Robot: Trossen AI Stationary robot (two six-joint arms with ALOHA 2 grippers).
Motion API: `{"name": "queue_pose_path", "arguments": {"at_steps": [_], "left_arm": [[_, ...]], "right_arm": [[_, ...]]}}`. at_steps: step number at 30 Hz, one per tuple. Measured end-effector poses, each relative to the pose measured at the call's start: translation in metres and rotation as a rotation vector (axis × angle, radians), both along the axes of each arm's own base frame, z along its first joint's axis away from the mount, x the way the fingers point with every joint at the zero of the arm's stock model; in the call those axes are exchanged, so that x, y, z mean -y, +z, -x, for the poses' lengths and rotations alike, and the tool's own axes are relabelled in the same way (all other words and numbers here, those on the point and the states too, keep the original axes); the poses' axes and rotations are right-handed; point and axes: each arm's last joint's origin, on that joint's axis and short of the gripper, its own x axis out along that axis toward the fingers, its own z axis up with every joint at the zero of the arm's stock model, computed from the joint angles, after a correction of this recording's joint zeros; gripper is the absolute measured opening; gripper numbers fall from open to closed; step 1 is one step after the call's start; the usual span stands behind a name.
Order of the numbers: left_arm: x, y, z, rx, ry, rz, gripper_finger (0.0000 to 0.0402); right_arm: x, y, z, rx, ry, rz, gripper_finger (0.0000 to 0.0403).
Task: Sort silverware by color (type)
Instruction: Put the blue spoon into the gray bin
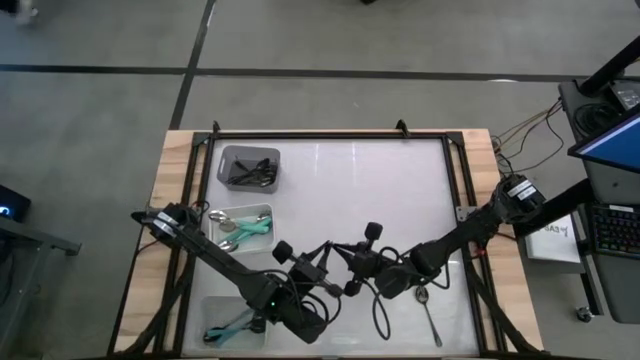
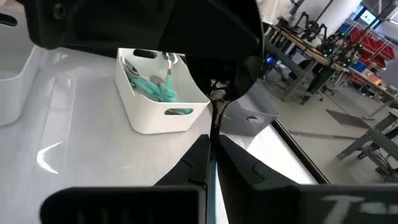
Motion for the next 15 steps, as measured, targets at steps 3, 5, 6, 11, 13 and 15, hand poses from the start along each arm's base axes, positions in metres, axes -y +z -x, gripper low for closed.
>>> {"name": "queue_pose_path", "arguments": {"at_steps": [3, 5, 6, 11, 13, 15], "left_arm": [[0.0001, 0.0000, -0.0001, -0.006, -0.005, 0.001, 0.0004], [0.0001, -0.0003, -0.0002, -0.010, -0.011, 0.008, 0.0003], [0.0001, -0.0005, -0.0002, -0.013, -0.014, 0.010, 0.0003], [0.0004, -0.0009, -0.0003, -0.022, -0.023, 0.016, 0.0002], [-0.0002, -0.0001, 0.0007, -0.029, -0.023, 0.011, 0.0002], [-0.0018, 0.0026, 0.0028, -0.043, -0.026, 0.007, 0.0001]], "right_arm": [[0.0000, -0.0005, 0.0001, -0.008, 0.006, 0.004, 0.0024], [-0.0001, -0.0008, 0.0004, -0.016, 0.017, 0.004, 0.0042], [0.0000, -0.0005, 0.0008, -0.021, 0.021, 0.006, 0.0053], [-0.0002, -0.0004, 0.0035, -0.043, 0.026, 0.014, 0.0117], [-0.0018, -0.0005, 0.0053, -0.051, 0.031, 0.018, 0.0141], [-0.0039, -0.0002, 0.0093, -0.063, 0.036, 0.008, 0.0161]]}}
